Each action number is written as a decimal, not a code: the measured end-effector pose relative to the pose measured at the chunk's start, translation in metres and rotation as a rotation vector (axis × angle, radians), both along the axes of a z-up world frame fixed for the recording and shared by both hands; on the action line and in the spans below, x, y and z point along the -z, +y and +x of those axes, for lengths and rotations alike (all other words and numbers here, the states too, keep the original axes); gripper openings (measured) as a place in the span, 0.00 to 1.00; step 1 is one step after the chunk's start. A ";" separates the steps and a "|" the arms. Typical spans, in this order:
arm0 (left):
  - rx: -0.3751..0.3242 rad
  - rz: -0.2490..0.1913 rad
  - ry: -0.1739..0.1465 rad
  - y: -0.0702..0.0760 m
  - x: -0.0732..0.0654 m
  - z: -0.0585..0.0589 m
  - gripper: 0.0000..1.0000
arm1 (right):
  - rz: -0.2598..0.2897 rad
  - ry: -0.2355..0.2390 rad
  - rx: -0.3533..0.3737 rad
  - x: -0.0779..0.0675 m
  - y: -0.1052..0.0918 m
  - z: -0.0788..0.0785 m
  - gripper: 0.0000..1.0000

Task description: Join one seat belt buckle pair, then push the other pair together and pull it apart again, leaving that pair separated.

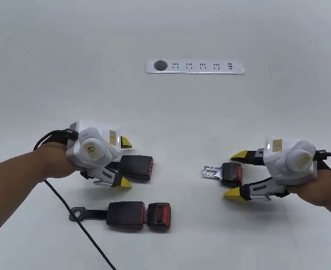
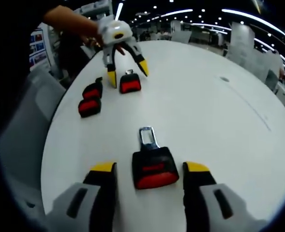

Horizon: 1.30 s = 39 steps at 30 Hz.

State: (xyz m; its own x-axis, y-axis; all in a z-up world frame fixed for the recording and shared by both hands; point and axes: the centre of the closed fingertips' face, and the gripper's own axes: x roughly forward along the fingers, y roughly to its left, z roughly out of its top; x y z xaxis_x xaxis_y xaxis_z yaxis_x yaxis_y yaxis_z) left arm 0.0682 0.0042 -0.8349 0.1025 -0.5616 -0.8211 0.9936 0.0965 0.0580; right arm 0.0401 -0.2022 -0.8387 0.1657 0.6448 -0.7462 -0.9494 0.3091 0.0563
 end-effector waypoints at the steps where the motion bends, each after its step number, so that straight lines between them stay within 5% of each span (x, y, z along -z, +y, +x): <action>1: 0.007 -0.002 0.005 -0.001 0.000 -0.002 0.55 | 0.004 -0.006 -0.012 0.000 0.001 0.000 0.55; 4: 0.041 -0.004 0.040 -0.004 0.000 -0.012 0.46 | -0.008 -0.013 -0.016 0.000 0.000 0.001 0.49; 16: 0.030 0.008 0.060 -0.008 0.002 -0.006 0.39 | -0.030 -0.040 -0.059 -0.001 0.001 0.000 0.37; 28: -0.064 -0.039 0.064 -0.009 0.001 -0.007 0.37 | 0.066 -0.051 -0.105 -0.002 -0.002 0.001 0.36; 39: -0.044 -0.021 0.071 -0.012 -0.004 -0.012 0.37 | 0.114 -0.059 -0.105 -0.006 0.004 0.000 0.36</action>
